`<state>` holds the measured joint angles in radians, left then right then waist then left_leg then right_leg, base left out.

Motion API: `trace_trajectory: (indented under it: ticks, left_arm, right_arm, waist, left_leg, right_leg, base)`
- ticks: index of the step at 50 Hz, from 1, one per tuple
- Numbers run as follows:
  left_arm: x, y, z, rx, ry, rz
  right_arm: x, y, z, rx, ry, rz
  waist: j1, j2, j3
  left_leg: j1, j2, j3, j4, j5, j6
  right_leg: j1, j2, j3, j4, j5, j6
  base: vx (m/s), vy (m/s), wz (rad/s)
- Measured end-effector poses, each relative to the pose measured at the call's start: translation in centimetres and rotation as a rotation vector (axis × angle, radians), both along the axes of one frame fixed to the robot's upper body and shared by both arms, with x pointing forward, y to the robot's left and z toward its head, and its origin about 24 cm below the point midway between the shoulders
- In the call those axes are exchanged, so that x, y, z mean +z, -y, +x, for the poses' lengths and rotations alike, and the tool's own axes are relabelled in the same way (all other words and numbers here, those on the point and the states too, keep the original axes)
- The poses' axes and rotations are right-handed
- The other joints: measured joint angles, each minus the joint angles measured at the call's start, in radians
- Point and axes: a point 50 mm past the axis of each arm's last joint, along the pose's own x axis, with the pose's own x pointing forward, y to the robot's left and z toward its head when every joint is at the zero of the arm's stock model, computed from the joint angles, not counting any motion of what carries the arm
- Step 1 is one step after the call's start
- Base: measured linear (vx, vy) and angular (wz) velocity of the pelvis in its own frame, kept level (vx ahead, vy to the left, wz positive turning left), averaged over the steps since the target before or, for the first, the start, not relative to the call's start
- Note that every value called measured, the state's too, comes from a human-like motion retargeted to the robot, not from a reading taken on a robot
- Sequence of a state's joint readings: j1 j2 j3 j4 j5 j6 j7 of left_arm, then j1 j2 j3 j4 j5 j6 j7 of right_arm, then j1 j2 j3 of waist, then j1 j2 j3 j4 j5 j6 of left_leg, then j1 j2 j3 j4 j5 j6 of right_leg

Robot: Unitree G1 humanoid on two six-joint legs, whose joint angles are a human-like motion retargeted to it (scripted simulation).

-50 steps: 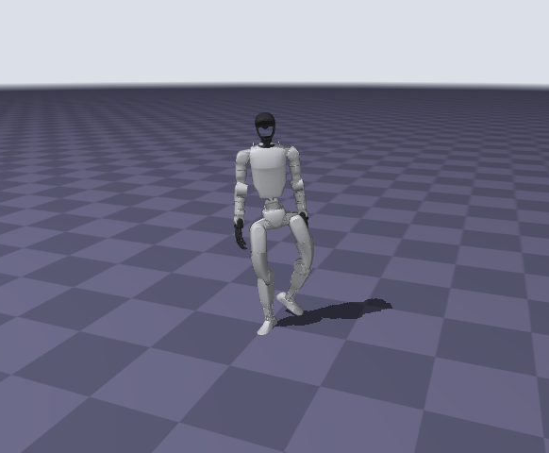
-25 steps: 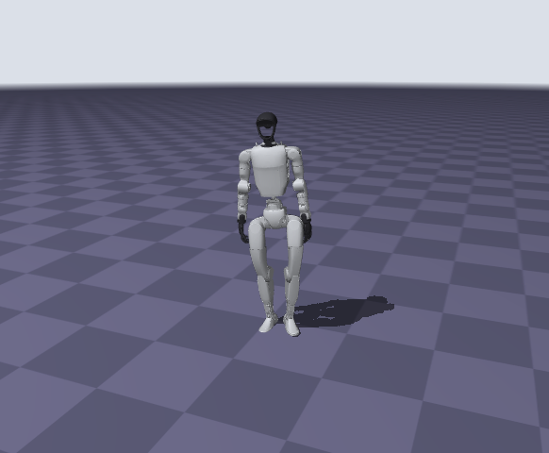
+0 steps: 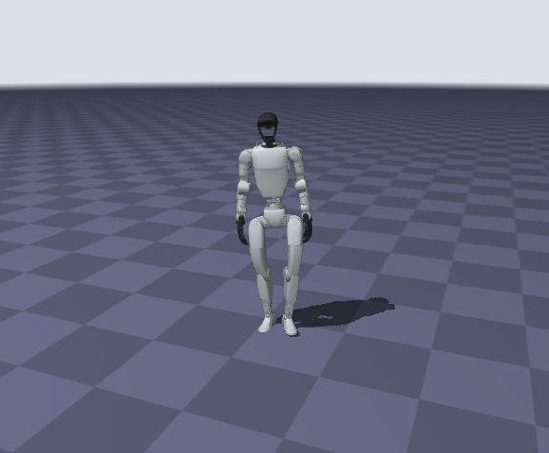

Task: In place motions

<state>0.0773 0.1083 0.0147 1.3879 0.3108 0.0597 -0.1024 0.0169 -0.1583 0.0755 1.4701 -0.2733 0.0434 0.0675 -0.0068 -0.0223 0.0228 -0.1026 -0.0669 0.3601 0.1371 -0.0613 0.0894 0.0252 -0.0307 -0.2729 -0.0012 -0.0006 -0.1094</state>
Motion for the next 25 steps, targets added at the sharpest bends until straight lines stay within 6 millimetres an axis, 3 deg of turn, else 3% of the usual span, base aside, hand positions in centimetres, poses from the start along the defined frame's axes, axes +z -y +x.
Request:
trace_trajectory:
  ticks: [7,10,13,19,22,25]
  left_arm:
    - [0.0,0.9,2.0,-0.111,0.066,-0.025]
    - [0.0,1.4,2.1,-0.133,0.072,-0.029]
    - [-0.1,1.6,0.8,-0.122,0.033,-0.027]
    - [-0.1,1.4,-3.1,0.042,-0.1,-0.007]
    - [0.1,1.1,-5.1,0.172,-0.166,0.024]
    - [0.4,1.0,-6.9,0.265,-0.219,0.056]
  right_arm:
    - [0.4,2.0,-1.3,-0.057,-0.048,-0.049]
    - [0.6,2.9,-2.6,-0.066,-0.083,-0.067]
    - [0.8,3.4,-4.6,-0.058,-0.145,-0.081]
    - [0.9,2.8,-6.3,-0.049,-0.207,-0.077]
    - [0.6,2.1,-5.5,-0.038,-0.184,-0.049]
    - [0.3,1.4,-4.4,-0.025,-0.136,-0.027]
  waist:
    - [0.055,0.015,0.05]
    - [0.078,0.019,0.059]
    - [0.1,0.02,0.045]
    - [0.088,0.01,0.005]
    - [0.075,-0.018,-0.007]
    - [0.062,-0.036,-0.023]
  left_leg:
    - [-0.052,-0.049,-0.075,-0.016,0.051,0.019]
    - [-0.07,-0.069,-0.065,-0.028,0.001,0.039]
    - [-0.055,-0.032,0.136,-0.049,-0.088,0.025]
    - [0.059,0.082,0.667,-0.026,-0.145,-0.111]
    - [0.109,0.124,0.761,0.03,-0.106,-0.137]
    - [0.137,0.148,0.757,0.069,-0.072,-0.141]
  right_leg:
    - [0.029,-0.043,-0.18,-0.038,-0.007,0.014]
    - [0.044,-0.07,-0.286,-0.051,-0.019,0.027]
    - [0.059,-0.094,-0.398,-0.059,-0.034,0.046]
    - [0.086,-0.118,-0.631,-0.057,-0.067,0.09]
    - [0.107,-0.143,-0.718,-0.047,-0.083,0.111]
    - [0.13,-0.162,-0.792,-0.027,-0.097,0.127]
  base:
    - [-0.14,0.22,1.49]
    - [-0.22,0.24,1.97]
    - [-0.14,0.21,2.1]
    - [-0.07,0.09,2.08]
    - [0.03,0.03,1.57]
    - [0.09,0.05,1.3]
